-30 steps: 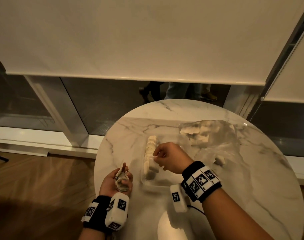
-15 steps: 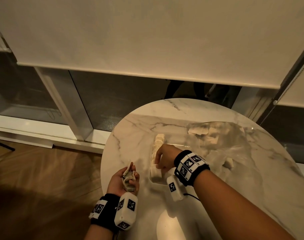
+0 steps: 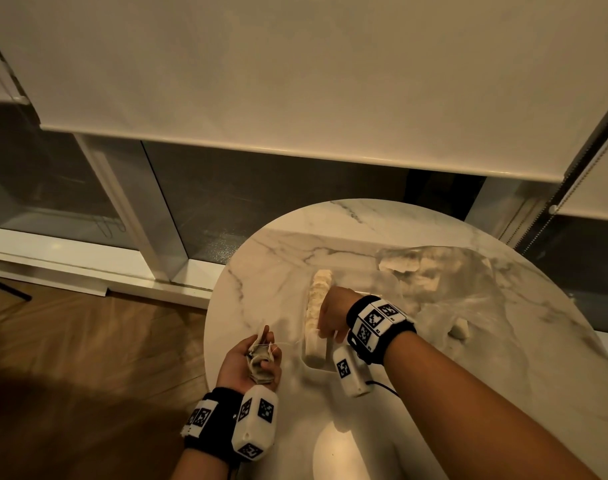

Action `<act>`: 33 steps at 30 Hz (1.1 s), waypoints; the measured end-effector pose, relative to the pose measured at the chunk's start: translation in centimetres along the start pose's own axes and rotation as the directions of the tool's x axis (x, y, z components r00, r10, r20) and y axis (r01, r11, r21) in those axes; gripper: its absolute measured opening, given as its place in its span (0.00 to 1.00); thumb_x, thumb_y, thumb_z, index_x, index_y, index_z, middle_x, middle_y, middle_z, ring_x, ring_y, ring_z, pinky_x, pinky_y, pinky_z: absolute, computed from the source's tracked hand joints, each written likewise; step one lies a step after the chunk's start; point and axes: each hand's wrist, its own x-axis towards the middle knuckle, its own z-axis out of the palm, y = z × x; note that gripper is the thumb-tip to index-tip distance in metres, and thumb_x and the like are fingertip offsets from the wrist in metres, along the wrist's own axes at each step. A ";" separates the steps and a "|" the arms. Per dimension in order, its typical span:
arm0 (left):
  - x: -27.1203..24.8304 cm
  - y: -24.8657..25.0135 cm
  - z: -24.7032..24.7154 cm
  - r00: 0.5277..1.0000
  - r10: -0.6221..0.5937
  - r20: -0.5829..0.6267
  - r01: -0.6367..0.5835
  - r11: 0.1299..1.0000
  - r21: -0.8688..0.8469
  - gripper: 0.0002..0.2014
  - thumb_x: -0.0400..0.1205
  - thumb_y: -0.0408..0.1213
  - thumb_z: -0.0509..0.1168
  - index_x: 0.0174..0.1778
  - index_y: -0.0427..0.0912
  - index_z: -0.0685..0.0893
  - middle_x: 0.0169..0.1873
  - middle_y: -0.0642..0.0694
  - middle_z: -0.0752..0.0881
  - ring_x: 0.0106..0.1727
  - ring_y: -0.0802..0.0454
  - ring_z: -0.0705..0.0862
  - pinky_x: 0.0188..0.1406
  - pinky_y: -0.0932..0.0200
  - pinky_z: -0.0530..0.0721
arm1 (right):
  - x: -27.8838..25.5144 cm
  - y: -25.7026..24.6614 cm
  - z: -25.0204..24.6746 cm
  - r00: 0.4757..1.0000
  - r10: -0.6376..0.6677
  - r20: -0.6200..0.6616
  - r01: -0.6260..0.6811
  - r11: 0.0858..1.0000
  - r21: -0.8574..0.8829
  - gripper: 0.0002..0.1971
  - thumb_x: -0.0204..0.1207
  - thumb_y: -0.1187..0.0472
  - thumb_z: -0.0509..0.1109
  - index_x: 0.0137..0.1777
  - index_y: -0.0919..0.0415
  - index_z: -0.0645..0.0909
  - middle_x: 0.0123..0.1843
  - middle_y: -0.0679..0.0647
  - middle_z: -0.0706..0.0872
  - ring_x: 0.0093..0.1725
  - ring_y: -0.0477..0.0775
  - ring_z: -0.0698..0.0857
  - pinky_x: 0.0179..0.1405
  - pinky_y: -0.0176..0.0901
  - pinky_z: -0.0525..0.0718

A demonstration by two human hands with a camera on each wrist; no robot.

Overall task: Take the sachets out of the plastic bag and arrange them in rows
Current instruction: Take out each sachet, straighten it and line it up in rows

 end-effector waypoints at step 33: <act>-3.6 -4.2 9.0 1.000 0.014 0.014 -0.017 0.961 0.278 0.12 0.78 0.42 0.64 0.47 0.42 0.92 0.39 0.48 0.88 0.30 0.52 0.85 0.10 0.67 0.72 | -12.8 2.8 1.0 0.750 -0.428 -0.504 0.631 0.694 0.348 0.11 0.70 0.56 0.83 0.50 0.43 0.89 0.49 0.43 0.86 0.45 0.45 0.86 0.38 0.31 0.80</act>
